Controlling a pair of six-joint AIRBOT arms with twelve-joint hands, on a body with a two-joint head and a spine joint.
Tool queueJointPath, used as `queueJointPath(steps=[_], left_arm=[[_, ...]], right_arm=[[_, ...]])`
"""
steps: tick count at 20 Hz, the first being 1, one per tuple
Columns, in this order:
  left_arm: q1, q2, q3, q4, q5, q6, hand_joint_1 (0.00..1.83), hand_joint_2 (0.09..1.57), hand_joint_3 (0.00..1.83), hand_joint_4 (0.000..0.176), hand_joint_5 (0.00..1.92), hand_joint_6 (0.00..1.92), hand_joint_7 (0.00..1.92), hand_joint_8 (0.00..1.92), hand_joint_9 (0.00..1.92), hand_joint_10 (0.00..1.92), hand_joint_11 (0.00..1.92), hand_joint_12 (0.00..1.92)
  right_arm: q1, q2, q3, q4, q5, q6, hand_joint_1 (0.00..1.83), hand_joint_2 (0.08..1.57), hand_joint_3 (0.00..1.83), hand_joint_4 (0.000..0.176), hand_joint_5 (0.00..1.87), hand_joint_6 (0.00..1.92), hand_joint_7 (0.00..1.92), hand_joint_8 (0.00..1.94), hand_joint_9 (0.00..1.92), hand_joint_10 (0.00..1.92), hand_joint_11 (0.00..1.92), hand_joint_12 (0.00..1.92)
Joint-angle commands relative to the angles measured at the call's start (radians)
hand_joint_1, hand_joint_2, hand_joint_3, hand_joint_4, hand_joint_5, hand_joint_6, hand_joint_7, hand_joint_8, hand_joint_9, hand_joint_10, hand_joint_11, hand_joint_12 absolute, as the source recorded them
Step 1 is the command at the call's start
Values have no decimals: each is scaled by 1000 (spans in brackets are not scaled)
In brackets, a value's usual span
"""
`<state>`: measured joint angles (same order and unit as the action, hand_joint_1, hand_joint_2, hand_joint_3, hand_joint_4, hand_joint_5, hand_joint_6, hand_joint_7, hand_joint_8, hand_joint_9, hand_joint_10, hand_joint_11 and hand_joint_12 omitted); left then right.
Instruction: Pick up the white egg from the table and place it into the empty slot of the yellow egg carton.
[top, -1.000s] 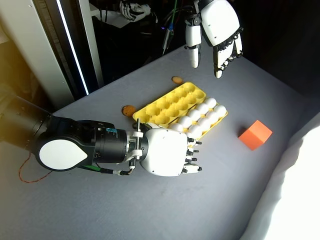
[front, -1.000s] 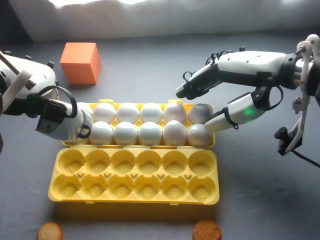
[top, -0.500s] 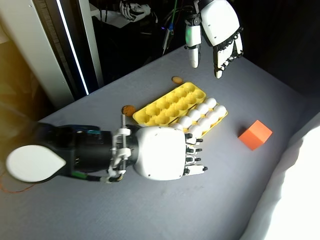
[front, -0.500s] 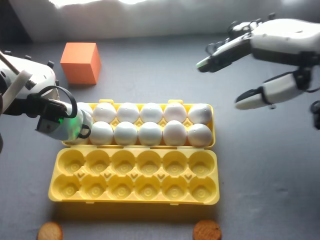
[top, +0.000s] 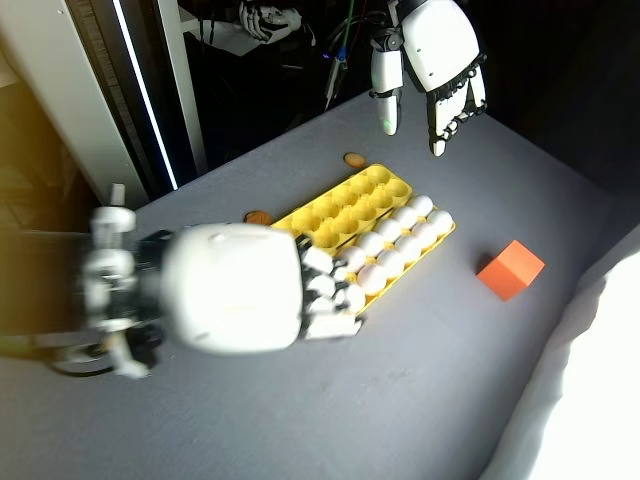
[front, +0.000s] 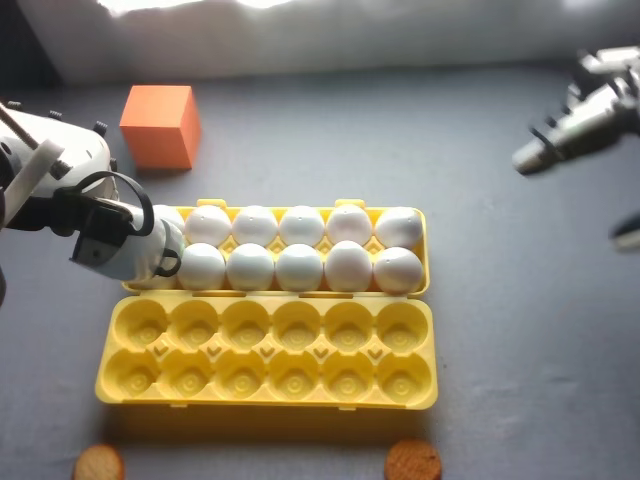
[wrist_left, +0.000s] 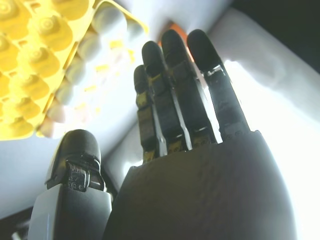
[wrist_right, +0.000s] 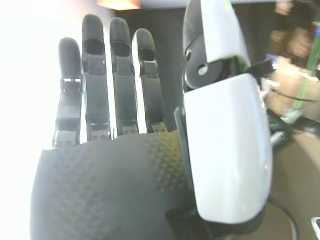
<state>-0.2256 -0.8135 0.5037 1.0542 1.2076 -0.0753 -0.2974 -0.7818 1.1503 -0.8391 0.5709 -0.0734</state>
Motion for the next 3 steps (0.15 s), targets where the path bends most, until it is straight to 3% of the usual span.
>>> queueJointPath(steps=[1,3], left_arm=[[-8,9,-2,86,4,6,0,1337,0,0,518,0,688,0,661,2,232,1221],[-8,9,-2,86,4,6,0,1336,0,0,505,3,673,0,645,1,205,1219]], right_arm=[[6,23,-18,39,62,-2,1020,1020,0,0,605,11,680,5,668,10,148,1227],[-15,62,-49,34,60,-2,1029,1025,1,0,584,1,661,0,660,5,130,1215]])
